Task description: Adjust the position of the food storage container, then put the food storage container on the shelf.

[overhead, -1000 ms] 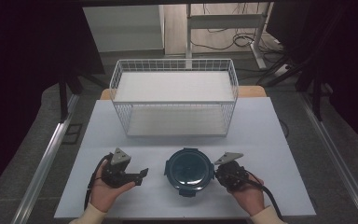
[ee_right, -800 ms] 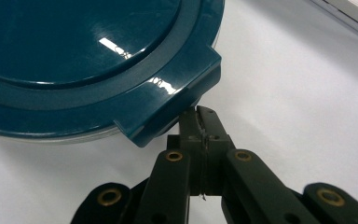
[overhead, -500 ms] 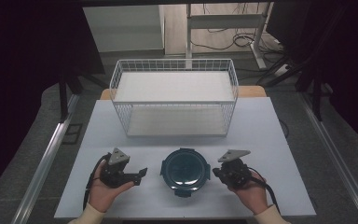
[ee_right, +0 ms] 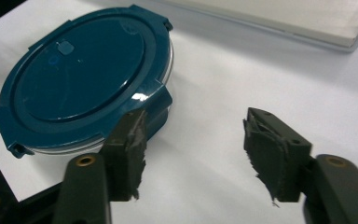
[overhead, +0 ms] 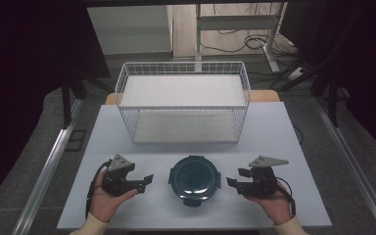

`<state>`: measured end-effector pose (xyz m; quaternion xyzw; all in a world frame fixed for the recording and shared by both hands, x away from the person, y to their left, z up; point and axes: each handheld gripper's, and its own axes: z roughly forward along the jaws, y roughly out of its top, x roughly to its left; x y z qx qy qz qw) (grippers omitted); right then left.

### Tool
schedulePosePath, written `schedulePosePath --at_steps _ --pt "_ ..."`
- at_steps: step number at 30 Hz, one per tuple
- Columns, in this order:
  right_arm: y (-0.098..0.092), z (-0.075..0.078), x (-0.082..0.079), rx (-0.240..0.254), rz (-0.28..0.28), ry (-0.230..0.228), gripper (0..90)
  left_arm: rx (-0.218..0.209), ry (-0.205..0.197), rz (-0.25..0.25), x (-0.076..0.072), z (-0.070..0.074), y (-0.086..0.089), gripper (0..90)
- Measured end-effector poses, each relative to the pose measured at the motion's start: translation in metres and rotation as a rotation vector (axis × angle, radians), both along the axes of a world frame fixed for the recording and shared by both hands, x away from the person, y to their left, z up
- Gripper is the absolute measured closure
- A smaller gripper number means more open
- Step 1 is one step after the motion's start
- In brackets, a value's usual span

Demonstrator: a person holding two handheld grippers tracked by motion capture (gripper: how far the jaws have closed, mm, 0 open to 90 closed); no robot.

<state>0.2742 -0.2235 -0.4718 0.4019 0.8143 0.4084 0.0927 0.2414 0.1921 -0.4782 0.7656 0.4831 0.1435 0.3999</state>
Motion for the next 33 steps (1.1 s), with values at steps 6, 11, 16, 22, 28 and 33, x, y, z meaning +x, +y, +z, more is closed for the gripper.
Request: schedulePosePath --at_steps 6,11,16,22,28,33 --pt "0.003 -0.002 -0.002 -0.019 -0.010 -0.038 29.0 -0.032 0.001 0.000 -0.001 0.002 0.004 20.1" --pt "0.008 -0.003 0.000 -0.022 -0.014 -0.026 23.1 -0.057 0.017 0.002 -0.005 0.002 0.004 19.2" --pt "0.006 -0.002 0.003 0.014 -0.039 0.011 22.5 -0.104 0.037 0.018 -0.005 0.006 0.005 17.1" --pt "0.010 0.001 0.000 0.053 -0.024 0.038 23.4 -0.141 0.089 -0.021 -0.003 0.004 -0.006 15.4" --pt "0.021 0.008 0.000 0.099 -0.010 0.067 21.1 -0.189 0.119 -0.017 0.001 0.005 -0.010 14.3" --pt "0.031 0.021 0.008 0.138 -0.004 0.073 20.1 -0.224 0.148 -0.025 0.009 0.007 -0.020 14.2"
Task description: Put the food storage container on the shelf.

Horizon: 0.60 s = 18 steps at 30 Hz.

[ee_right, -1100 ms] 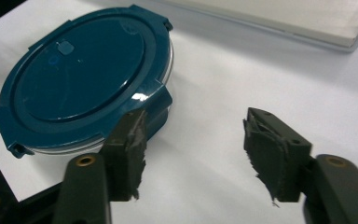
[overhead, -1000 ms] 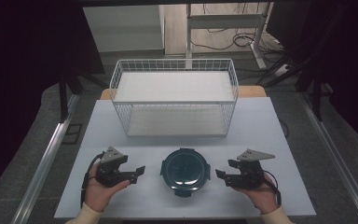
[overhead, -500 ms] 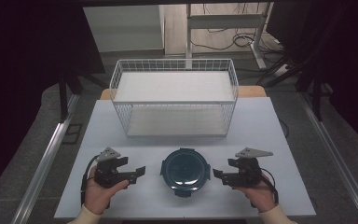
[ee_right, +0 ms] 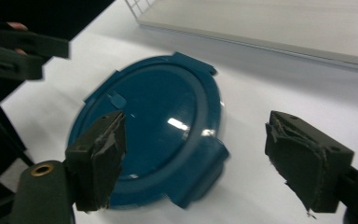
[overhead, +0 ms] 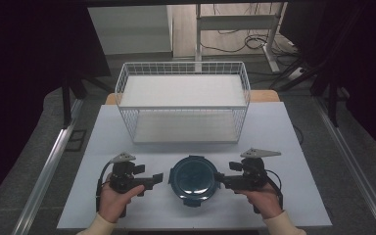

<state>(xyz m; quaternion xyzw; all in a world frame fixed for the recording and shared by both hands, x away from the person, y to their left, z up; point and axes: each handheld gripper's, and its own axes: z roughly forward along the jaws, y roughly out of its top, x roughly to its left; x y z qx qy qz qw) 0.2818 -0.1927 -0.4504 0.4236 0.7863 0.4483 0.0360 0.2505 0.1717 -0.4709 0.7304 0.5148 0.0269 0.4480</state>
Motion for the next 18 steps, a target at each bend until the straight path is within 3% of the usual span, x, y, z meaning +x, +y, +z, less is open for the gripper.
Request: schedulePosePath --at_steps 7,9,12,18 --pt "0.008 -0.013 0.003 -0.001 -0.001 0.050 14.5 -0.107 0.088 -0.042 0.012 -0.013 -0.018 14.0" --pt "0.007 -0.016 0.004 0.011 -0.005 0.071 12.4 -0.120 0.122 -0.064 0.016 -0.019 -0.022 13.5" --pt "0.009 -0.021 0.006 0.015 -0.007 0.102 10.8 -0.124 0.129 -0.059 0.018 -0.021 -0.023 13.7" --pt "0.016 -0.031 0.011 0.035 -0.007 0.154 9.6 -0.193 0.183 -0.100 0.027 -0.031 -0.025 14.3"
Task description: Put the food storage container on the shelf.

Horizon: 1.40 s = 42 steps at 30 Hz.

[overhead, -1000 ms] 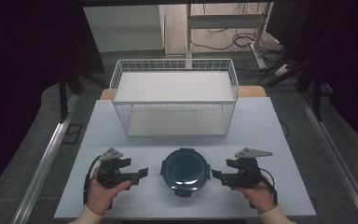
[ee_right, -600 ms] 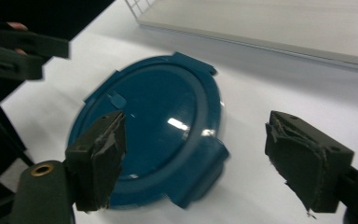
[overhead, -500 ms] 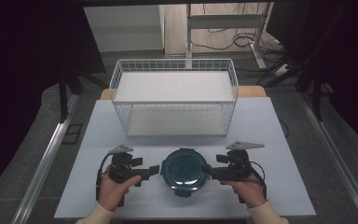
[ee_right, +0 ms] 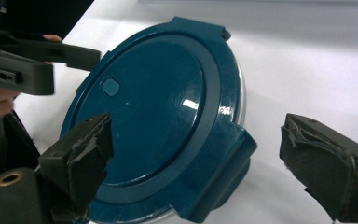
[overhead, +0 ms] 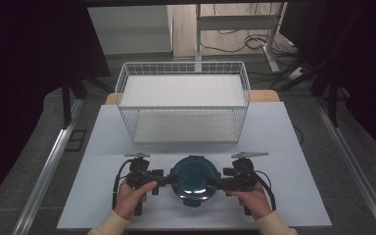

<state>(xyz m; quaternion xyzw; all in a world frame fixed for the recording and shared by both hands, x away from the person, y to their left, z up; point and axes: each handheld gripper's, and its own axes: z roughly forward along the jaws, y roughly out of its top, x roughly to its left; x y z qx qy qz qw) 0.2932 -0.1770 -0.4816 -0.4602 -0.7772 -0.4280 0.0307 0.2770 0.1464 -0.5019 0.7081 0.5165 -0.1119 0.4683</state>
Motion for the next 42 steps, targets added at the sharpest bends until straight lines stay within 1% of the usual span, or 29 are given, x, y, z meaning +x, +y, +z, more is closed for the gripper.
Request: schedulePosePath --at_steps 1,2,4,7,9,11,15,18,20,21,22,25,28,31,33,35,38,42 --pt "0.000 -0.002 0.001 0.006 -0.001 0.012 9.5 -0.010 0.022 -0.004 0.002 -0.004 -0.001 14.3" --pt "0.001 -0.005 0.001 0.015 -0.004 0.030 9.5 -0.017 0.029 -0.006 0.003 -0.006 -0.002 14.7" --pt "0.001 -0.008 0.002 0.021 -0.007 0.045 9.5 -0.027 0.045 -0.017 0.004 -0.009 -0.004 15.0" --pt "0.003 -0.013 0.002 0.037 -0.010 0.082 9.3 -0.035 0.056 -0.024 0.006 -0.013 -0.005 16.6" --pt "0.004 -0.016 0.002 0.052 -0.009 0.104 9.5 -0.050 0.067 -0.027 0.007 -0.014 -0.006 17.2" --pt "0.005 -0.018 0.002 0.058 -0.020 0.115 9.9 -0.055 0.069 -0.028 0.008 -0.016 -0.006 17.8" --pt "0.004 -0.022 0.002 0.100 -0.031 0.146 10.6 -0.058 0.082 -0.047 0.009 -0.018 -0.009 18.0" --pt "0.006 -0.024 0.002 0.104 -0.031 0.158 13.1 -0.068 0.089 -0.054 0.009 -0.020 -0.011 19.0" --pt "0.008 -0.025 0.000 0.114 -0.024 0.167 16.8 -0.074 0.093 -0.059 0.009 -0.020 -0.012 21.6" --pt "0.009 -0.025 0.000 0.105 -0.032 0.169 18.1 -0.059 0.093 -0.051 0.008 -0.020 -0.013 22.3" --pt "0.009 -0.025 -0.001 0.109 -0.048 0.171 19.3 -0.057 0.092 -0.049 0.008 -0.020 -0.013 25.7" --pt "0.007 -0.025 -0.001 0.126 -0.074 0.186 22.2 -0.061 0.100 -0.044 0.009 -0.020 -0.012 27.1" --pt "0.004 -0.026 0.000 0.151 -0.105 0.212 26.1 -0.064 0.106 -0.033 0.008 -0.019 -0.011 28.4" --pt "0.002 -0.024 -0.002 0.154 -0.101 0.207 27.8 -0.073 0.107 -0.021 0.006 -0.017 -0.010 31.5" --pt "0.001 -0.023 -0.003 0.158 -0.102 0.204 29.3 -0.092 0.115 -0.005 0.004 -0.016 -0.009 34.1" --pt "-0.001 -0.022 -0.005 0.167 -0.104 0.198 31.3 -0.099 0.115 -0.005 0.003 -0.016 -0.007 35.7" --pt "-0.002 -0.021 -0.007 0.180 -0.104 0.190 33.5 -0.091 0.098 -0.010 0.000 -0.014 -0.007 37.0" --pt "-0.004 -0.019 -0.011 0.186 -0.098 0.168 35.3 -0.090 0.091 -0.002 -0.005 -0.010 -0.006 38.8"
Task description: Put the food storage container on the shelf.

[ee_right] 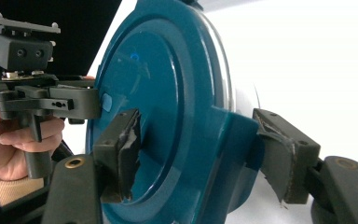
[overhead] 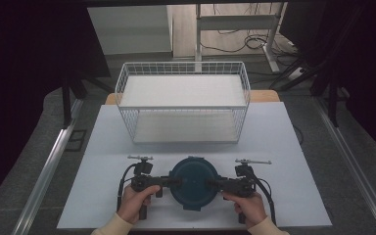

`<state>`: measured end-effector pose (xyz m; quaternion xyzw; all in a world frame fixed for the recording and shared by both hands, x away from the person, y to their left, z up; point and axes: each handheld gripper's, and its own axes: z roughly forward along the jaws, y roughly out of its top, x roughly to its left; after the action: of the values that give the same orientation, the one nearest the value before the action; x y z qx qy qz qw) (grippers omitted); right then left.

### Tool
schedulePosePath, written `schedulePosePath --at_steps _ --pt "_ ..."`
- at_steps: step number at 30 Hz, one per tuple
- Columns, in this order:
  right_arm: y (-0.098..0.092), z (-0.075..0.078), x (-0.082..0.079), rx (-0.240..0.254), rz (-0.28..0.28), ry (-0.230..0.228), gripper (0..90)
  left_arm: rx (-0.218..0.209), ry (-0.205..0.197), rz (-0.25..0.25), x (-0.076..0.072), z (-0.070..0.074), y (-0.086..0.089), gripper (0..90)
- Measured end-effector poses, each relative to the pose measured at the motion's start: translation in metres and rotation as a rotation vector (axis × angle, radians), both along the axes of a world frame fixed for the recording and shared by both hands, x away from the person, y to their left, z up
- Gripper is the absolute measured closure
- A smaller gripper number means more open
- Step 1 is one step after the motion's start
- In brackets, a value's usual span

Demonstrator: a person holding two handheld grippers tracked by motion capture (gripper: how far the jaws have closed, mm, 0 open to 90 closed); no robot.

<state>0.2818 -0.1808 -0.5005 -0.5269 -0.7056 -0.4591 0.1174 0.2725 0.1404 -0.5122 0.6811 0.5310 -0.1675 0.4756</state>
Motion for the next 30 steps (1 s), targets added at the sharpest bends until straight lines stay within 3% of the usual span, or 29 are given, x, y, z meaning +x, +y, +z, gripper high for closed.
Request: schedulePosePath --at_steps 13,20,30 --pt "-0.001 0.010 -0.004 0.015 0.015 -0.080 38.2 0.014 -0.077 0.012 -0.011 0.014 0.000 42.7" --pt "-0.001 0.020 -0.008 0.028 0.032 -0.125 38.2 0.041 -0.150 0.011 -0.017 0.030 0.001 42.7" --pt "0.001 0.038 -0.013 0.013 0.051 -0.207 38.7 0.034 -0.195 0.009 -0.022 0.044 0.004 42.7"
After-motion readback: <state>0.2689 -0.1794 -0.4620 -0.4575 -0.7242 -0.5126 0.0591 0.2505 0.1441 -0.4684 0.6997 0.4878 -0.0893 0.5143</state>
